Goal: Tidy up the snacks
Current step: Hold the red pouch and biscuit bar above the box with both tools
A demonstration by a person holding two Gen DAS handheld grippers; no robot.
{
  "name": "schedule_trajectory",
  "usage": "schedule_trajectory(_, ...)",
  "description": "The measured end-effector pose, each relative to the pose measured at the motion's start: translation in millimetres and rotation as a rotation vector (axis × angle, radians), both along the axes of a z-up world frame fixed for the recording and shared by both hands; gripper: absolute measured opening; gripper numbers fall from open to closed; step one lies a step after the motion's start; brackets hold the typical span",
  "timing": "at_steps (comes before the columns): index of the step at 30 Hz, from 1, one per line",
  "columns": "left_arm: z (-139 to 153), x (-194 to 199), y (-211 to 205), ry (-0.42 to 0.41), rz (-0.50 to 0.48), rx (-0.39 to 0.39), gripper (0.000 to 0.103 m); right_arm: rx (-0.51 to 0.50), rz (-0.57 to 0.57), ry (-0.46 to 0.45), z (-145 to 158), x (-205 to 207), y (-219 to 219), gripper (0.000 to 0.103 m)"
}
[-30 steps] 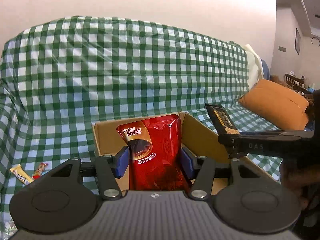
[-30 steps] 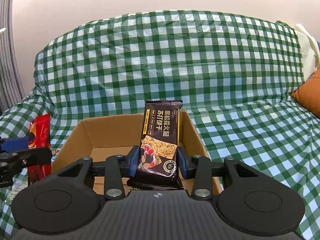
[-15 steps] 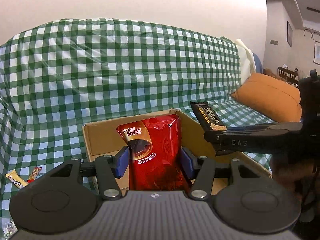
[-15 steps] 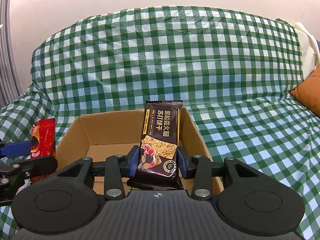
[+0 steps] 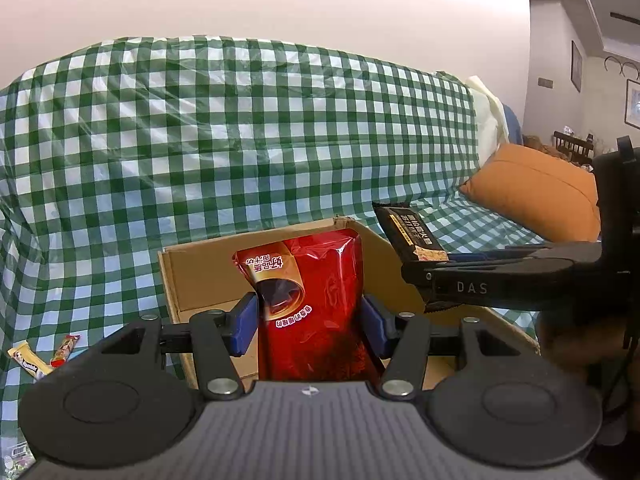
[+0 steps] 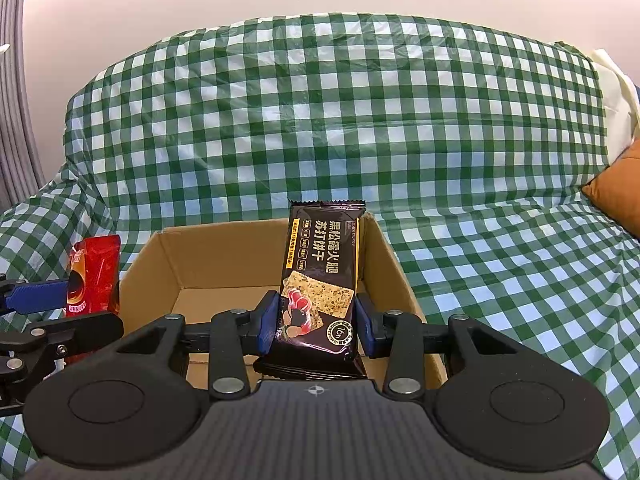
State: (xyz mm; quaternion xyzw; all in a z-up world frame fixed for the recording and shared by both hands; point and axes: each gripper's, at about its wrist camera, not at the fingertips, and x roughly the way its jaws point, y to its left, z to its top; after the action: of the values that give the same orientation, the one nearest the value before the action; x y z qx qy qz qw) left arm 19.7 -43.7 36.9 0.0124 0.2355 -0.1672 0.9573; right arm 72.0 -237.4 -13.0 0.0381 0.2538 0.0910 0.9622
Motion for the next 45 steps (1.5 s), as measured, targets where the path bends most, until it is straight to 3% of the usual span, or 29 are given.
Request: schedule_trajectory(45, -2.2, 2.7, -7.7, 0.003, -0.038, 0.005, 0.061, -0.023, 0.009, -0.015, 1.0, -3.0, 1.6, 0.042)
